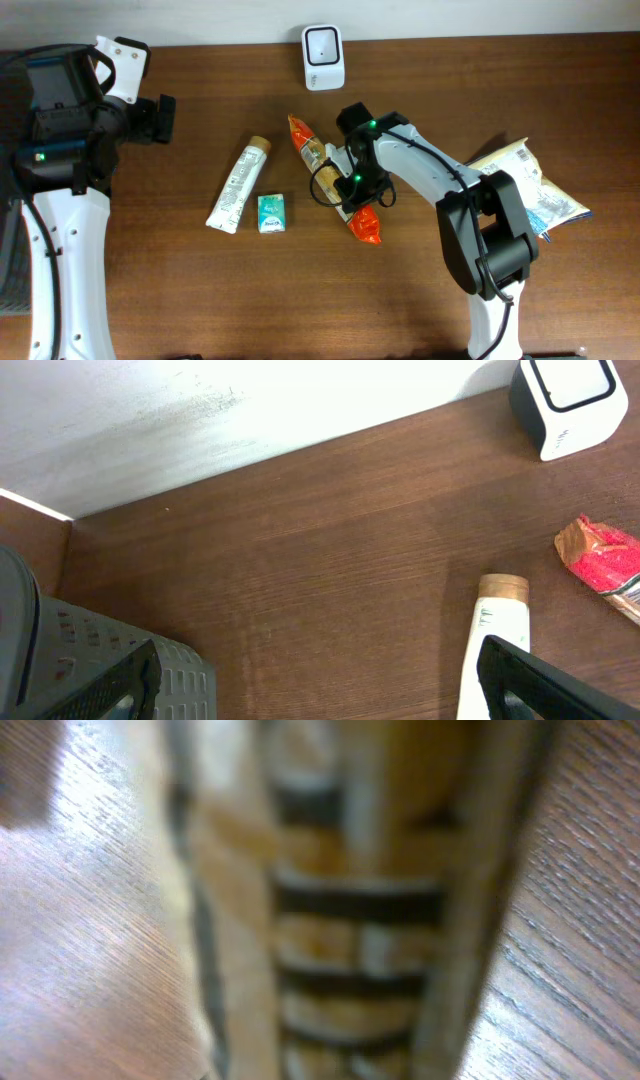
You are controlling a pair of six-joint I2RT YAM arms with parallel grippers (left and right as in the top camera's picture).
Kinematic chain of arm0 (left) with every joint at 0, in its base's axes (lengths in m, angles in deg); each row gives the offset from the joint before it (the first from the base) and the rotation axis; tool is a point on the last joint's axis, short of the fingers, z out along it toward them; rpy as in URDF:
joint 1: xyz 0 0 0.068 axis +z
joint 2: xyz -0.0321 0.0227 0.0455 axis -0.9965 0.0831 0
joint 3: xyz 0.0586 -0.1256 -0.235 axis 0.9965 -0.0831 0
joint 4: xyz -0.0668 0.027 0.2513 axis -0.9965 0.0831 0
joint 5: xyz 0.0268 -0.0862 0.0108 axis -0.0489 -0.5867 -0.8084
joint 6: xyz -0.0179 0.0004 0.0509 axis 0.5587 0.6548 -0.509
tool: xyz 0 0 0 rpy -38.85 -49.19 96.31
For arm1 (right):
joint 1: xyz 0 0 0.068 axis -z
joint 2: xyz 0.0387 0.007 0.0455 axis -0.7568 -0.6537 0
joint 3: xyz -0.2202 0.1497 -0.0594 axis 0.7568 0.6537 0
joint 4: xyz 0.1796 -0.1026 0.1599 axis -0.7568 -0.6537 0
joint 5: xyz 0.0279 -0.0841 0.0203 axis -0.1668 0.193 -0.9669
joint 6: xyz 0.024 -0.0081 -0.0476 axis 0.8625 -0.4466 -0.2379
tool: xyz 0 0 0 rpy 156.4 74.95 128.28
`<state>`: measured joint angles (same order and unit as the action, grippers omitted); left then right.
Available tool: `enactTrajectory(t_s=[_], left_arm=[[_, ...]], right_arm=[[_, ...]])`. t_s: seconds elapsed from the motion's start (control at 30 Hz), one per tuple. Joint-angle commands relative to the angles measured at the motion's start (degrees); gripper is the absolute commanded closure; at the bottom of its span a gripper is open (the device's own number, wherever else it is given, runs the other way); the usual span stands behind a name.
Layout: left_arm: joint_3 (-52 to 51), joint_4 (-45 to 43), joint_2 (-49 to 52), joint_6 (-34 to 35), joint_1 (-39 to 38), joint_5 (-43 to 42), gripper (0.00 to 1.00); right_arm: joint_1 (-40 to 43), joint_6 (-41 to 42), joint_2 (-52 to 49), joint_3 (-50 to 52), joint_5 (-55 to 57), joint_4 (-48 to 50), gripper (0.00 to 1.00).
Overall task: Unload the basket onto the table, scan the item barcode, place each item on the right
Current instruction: 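Lift the pasta packet up to the scanner with the right gripper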
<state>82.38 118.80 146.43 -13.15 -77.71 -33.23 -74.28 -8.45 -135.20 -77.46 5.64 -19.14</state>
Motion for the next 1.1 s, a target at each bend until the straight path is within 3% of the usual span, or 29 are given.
enactTrajectory(t_s=[0.0, 0.17, 0.37, 1.07], left_arm=[[0.7, -0.1, -0.6, -0.5, 0.2, -0.6, 0.01], [0.7, -0.1, -0.6, -0.5, 0.2, -0.6, 0.01], [0.7, -0.1, -0.6, -0.5, 0.2, -0.6, 0.01], [0.7, -0.1, -0.6, -0.5, 0.2, -0.6, 0.01]], right_arm=[[2.0, -0.4, -0.6, -2.3, -6.1, -1.0, 0.96], [8.4, -6.0, 4.2, -16.3, -34.7, -8.6, 0.96], [13.2, -5.9, 15.2, -22.8, -47.1, -12.3, 0.96], [13.7, -4.2, 16.0, -22.8, -48.9, -13.2, 0.96]])
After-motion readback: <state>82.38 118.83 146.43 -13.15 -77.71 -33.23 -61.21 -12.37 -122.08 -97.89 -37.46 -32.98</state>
